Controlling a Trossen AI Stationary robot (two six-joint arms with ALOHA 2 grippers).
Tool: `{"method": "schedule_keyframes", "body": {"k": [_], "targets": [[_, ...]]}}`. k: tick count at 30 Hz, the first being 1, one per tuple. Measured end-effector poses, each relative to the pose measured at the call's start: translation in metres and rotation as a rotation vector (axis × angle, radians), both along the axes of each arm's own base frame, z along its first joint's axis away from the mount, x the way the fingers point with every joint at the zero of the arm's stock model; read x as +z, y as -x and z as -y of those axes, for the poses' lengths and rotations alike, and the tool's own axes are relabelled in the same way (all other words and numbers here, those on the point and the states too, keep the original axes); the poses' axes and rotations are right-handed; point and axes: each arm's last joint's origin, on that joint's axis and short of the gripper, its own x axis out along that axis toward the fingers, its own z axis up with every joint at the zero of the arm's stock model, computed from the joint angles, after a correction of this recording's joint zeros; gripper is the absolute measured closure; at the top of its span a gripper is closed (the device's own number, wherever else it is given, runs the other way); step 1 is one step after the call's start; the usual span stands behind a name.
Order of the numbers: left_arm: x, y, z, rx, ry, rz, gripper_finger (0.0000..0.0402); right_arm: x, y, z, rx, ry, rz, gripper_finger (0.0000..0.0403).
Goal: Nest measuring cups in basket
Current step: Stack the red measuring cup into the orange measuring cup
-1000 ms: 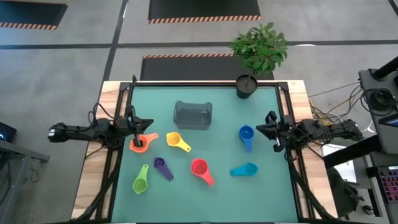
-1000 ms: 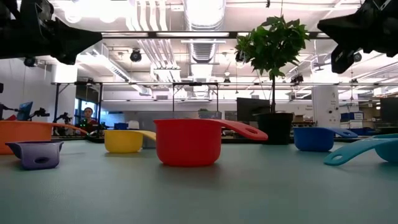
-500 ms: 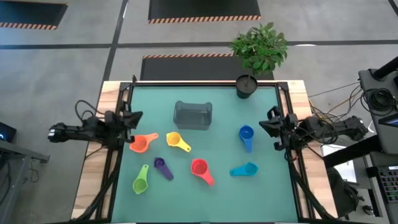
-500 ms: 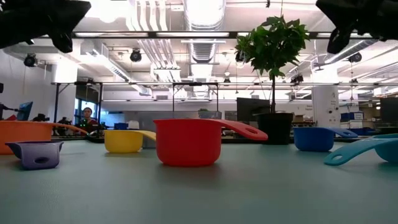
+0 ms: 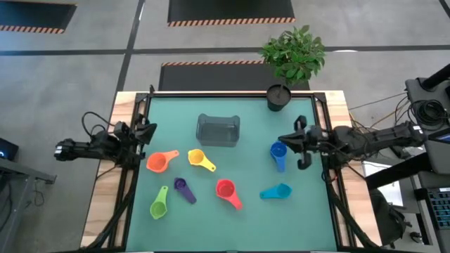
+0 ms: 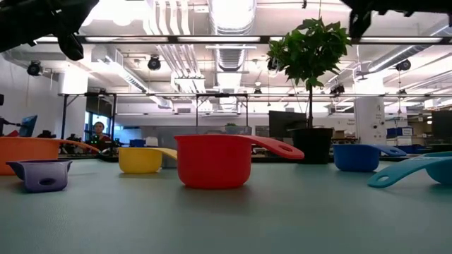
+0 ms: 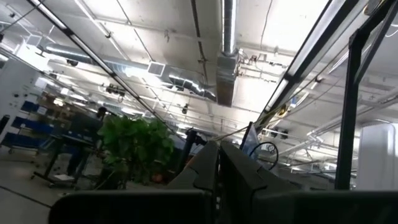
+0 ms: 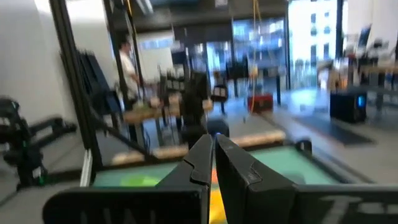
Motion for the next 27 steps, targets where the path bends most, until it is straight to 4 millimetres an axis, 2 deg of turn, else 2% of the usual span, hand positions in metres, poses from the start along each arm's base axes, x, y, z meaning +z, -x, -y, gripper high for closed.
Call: {"method": "schedule_keyframes", "body": {"k": [4, 8, 10, 14, 16, 18, 23, 27], "targets": [[0.000, 0.000, 0.000, 0.000, 0.000, 0.000, 0.0402, 0.001, -0.023, -0.004, 0.009, -0.025, -0.126, 0.0394], [0.000, 0.000, 0.000, 0.000, 0.000, 0.000, 0.0402, -0.013, -0.046, -0.011, 0.060, -0.076, -0.308, 0.0394], [0.000, 0.000, 0.000, 0.000, 0.000, 0.001, 0.0402, -0.012, -0.058, -0.016, 0.093, -0.124, -0.325, 0.0394], [0.001, 0.001, 0.000, 0.001, 0.001, 0.008, 0.0402, -0.034, -0.076, -0.032, 0.132, -0.214, -0.460, 0.0394], [0.001, 0.001, 0.000, 0.001, 0.002, 0.013, 0.0402, -0.045, -0.080, -0.041, 0.142, -0.248, -0.524, 0.0394], [0.001, 0.001, 0.000, 0.001, 0.001, 0.012, 0.0402, -0.046, -0.086, -0.051, 0.159, -0.291, -0.528, 0.0394], [0.002, 0.001, 0.000, 0.002, 0.003, 0.023, 0.0402, -0.068, -0.087, -0.072, 0.142, -0.351, -0.712, 0.0394], [0.002, 0.002, 0.000, 0.003, 0.004, 0.027, 0.0402, -0.067, -0.088, -0.086, 0.085, -0.379, -0.795, 0.0394]]}}
